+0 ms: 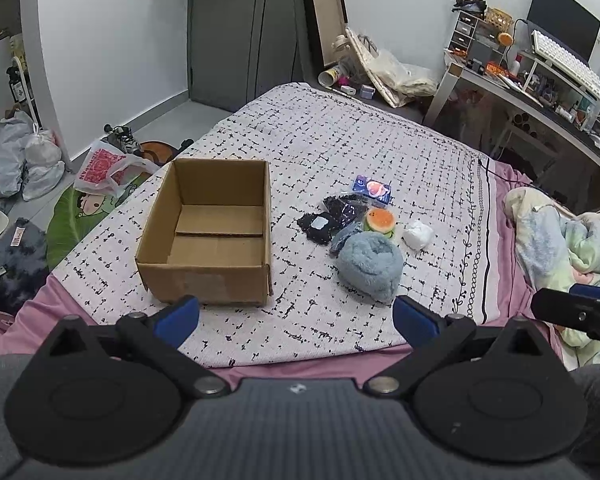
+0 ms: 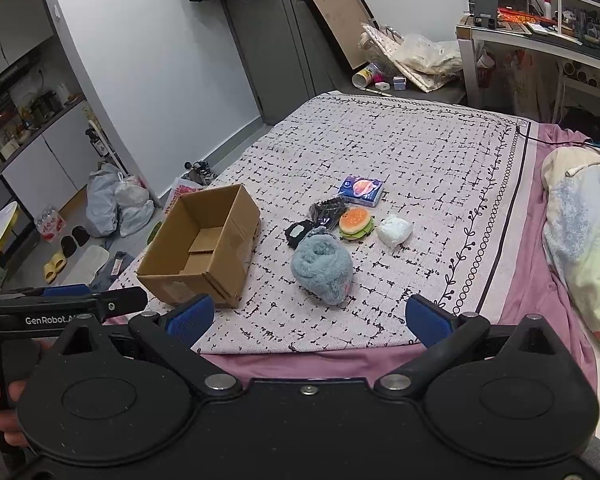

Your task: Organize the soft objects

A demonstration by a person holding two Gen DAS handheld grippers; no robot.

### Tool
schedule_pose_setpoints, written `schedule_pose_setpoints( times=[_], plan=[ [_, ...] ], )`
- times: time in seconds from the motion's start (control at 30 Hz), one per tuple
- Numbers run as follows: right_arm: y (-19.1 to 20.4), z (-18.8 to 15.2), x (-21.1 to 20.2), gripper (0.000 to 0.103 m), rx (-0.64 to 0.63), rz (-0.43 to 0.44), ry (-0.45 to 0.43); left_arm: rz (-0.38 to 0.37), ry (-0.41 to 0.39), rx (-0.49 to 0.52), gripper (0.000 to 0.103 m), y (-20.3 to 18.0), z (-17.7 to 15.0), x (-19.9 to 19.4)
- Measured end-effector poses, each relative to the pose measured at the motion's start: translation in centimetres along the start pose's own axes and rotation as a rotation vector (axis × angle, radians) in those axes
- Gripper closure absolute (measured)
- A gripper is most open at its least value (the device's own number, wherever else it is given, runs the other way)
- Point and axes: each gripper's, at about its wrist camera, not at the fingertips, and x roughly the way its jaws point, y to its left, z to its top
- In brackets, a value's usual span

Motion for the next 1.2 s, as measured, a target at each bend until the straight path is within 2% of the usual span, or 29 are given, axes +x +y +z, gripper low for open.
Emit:
schedule_pose_setpoints(
  times=[0.3, 0.63, 0.8, 1.2],
  plan=[
    [-0.1, 0.2, 0.5, 0.000, 0.015, 0.005, 0.004, 0.010, 0.001, -0.006, 0.001, 0.3, 0.1, 0.3],
    [-0.5, 1.1, 1.7, 0.000, 0.012, 0.070, -0.004, 0.060, -0.021, -0.046, 0.001, 0.7, 0.1, 0.3],
    [-0.6, 1.5, 2.0, 0.000, 0.005, 0.060, -0.008, 0.057, -0.035, -0.073, 0.001, 0.9, 0.6, -0.2],
    [-0.9, 1.6, 2.8, 0.000, 0.037, 0.053, 0.003, 0.039, -0.048, -0.057, 0.001, 0.1, 1.3, 0.0]
  ],
)
